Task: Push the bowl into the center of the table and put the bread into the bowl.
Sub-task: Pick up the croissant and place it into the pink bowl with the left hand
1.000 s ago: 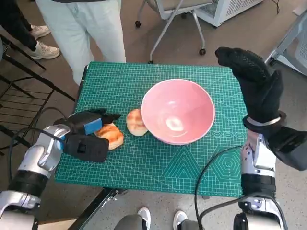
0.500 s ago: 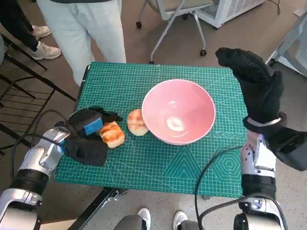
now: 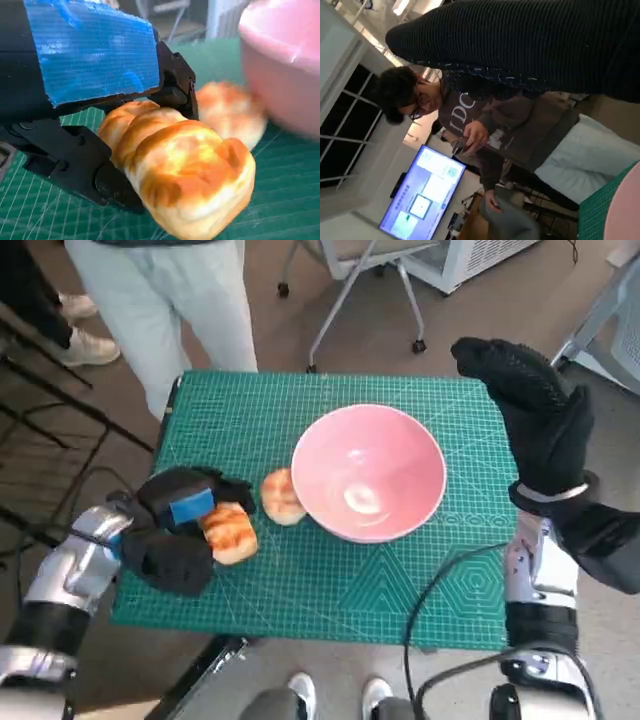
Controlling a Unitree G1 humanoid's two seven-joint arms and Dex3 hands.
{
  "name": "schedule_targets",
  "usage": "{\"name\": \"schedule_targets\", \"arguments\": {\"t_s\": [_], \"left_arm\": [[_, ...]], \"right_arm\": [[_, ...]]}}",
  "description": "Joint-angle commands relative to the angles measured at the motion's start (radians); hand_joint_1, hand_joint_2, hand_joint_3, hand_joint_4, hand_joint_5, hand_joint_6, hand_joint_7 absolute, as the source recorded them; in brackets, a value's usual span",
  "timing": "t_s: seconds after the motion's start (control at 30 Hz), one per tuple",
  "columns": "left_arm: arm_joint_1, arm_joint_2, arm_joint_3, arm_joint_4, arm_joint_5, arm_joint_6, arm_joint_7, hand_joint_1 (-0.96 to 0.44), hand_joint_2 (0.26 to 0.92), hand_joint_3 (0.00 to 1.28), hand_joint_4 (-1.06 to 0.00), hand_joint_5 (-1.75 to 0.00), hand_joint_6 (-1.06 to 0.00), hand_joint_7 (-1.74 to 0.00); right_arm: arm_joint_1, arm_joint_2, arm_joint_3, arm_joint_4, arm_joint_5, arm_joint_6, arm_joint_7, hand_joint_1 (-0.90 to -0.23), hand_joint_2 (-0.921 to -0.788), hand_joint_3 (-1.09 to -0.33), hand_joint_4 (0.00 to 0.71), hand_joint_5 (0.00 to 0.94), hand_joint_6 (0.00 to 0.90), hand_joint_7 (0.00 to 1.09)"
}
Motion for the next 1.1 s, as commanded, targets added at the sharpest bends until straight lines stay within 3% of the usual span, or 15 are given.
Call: {"name": "schedule_targets", "arguments": {"t_s": [0.03, 0.27, 0.5, 0.87, 1.1], "left_arm": [[0.004, 0.023, 0.103, -0.156, -0.095, 0.049, -0.031, 0.00, 0.910, 0.01, -0.81, -1.05, -0.69, -1.08], [-0.028, -0.005, 0.174, -0.280, -0.153, 0.099, -0.033, 0.00, 0.901, 0.00, -0.83, -1.05, -0.73, -1.02], [-0.118, -0.055, 0.185, -0.337, -0.185, 0.123, -0.026, 0.00, 0.898, 0.00, -0.83, -1.03, -0.73, -1.03], [-0.297, -0.198, 0.091, -0.278, -0.115, 0.085, 0.020, 0.00, 0.897, 0.00, -0.82, -1.00, -0.75, -1.06], [-0.398, -0.303, 0.010, -0.183, -0.072, 0.087, 0.021, 0.00, 0.882, 0.00, -0.86, -0.99, -0.78, -0.99]], "right_arm": [[0.011, -0.001, -0.001, 0.010, 0.011, 0.013, 0.007, -0.654, -0.921, -0.693, 0.171, 0.001, 0.014, 0.50], [0.007, -0.003, -0.003, 0.019, 0.016, 0.013, 0.013, -0.655, -0.921, -0.692, 0.172, 0.001, 0.015, 0.50], [0.004, -0.006, -0.005, 0.024, 0.021, 0.013, 0.018, -0.655, -0.921, -0.690, 0.173, 0.001, 0.017, 0.50], [0.003, -0.008, -0.011, 0.037, 0.035, 0.011, 0.027, -0.658, -0.921, -0.686, 0.175, 0.002, 0.023, 0.50], [0.004, -0.009, -0.017, 0.043, 0.037, 0.004, 0.031, -0.657, -0.921, -0.682, 0.177, 0.002, 0.028, 0.49]]}}
